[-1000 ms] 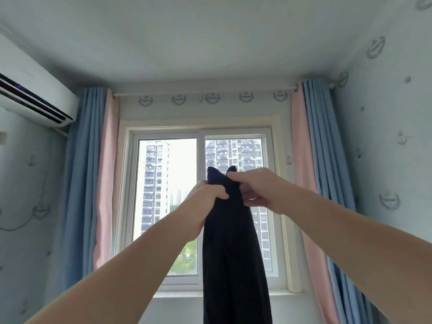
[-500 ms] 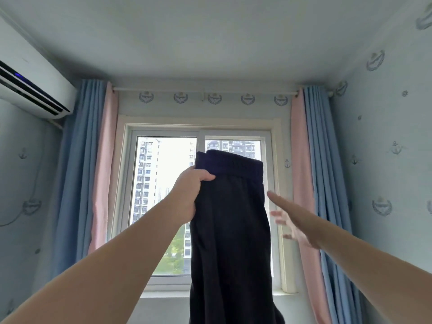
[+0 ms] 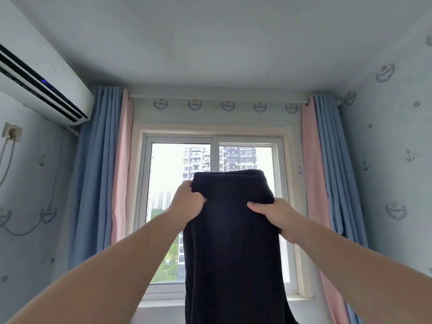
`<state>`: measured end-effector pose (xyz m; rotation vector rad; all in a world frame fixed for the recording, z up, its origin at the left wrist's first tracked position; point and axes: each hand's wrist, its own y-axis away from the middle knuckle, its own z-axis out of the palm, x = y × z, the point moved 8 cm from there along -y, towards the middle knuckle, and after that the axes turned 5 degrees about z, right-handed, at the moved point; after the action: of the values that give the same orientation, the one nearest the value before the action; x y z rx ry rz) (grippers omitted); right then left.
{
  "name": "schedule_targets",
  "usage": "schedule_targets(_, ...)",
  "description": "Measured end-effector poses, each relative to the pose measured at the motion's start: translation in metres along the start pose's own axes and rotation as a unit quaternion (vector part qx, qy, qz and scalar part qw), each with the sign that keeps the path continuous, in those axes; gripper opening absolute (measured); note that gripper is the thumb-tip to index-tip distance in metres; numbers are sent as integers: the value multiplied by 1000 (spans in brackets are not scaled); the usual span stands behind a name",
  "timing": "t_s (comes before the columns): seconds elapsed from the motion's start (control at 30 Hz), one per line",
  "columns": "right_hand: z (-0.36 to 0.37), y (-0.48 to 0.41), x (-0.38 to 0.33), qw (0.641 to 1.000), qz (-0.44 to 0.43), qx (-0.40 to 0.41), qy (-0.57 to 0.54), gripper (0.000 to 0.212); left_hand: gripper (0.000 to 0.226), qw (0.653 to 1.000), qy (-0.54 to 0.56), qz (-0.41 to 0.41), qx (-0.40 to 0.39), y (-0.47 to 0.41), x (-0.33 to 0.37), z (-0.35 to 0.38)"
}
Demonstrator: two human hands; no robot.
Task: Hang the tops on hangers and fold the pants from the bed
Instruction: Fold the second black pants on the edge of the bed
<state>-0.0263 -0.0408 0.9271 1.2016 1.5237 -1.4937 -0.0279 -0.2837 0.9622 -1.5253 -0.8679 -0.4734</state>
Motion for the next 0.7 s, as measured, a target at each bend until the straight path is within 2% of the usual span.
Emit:
schedule_targets(0.13,33,14,-26,999,-27,18,10,22,34,998,-38,39,32,7,8,-38)
schedule_targets(0.33,56,56,-60,999,-49,15,15,19,40,993,-72,87,42,41,43,-84)
schedule_targets(0.7,50,195,-109,997,-82,-8,-9,20,47,975,-133,173,52,167,136,-126)
